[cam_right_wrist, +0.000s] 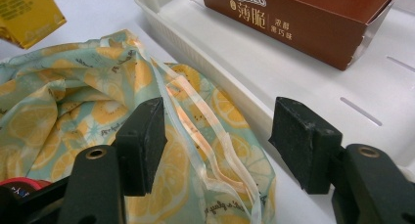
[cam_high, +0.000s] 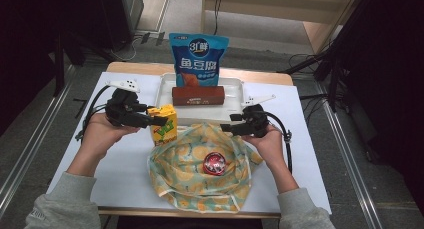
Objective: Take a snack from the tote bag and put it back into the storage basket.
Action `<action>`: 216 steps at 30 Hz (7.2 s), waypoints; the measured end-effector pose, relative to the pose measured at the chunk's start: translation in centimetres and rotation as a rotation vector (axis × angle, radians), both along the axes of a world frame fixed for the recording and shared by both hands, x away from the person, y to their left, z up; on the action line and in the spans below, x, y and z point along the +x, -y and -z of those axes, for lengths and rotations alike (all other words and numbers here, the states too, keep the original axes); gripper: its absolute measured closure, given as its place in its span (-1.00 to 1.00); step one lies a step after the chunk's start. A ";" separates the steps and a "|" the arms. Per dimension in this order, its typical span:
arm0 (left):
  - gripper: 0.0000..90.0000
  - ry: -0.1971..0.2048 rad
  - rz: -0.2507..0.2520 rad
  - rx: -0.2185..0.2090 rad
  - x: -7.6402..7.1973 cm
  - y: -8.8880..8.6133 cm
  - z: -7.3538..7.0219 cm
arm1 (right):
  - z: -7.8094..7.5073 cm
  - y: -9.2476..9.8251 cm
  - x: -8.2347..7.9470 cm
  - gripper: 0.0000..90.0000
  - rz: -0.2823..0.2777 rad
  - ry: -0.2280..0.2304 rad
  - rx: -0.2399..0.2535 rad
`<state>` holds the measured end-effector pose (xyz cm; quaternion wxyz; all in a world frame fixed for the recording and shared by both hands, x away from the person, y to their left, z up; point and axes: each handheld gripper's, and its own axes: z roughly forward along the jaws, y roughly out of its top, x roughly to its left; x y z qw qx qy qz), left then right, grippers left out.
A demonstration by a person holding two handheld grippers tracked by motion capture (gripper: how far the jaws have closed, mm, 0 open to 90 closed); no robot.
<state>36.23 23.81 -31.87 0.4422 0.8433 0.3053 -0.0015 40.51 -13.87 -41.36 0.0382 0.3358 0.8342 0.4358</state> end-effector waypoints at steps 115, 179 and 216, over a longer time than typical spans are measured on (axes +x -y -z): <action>0.11 0.066 -0.139 0.067 11.0 0.1 7.8 | 0.1 0.3 -1.0 -0.15 -0.001 0.007 -0.004; 1.00 -0.013 -0.171 0.033 6.8 -0.8 8.3 | -0.3 1.1 -1.1 -0.15 0.011 0.013 0.013; 0.29 -0.091 -0.161 0.026 6.6 -2.0 8.5 | -1.2 1.9 -2.8 -0.06 0.016 0.017 0.013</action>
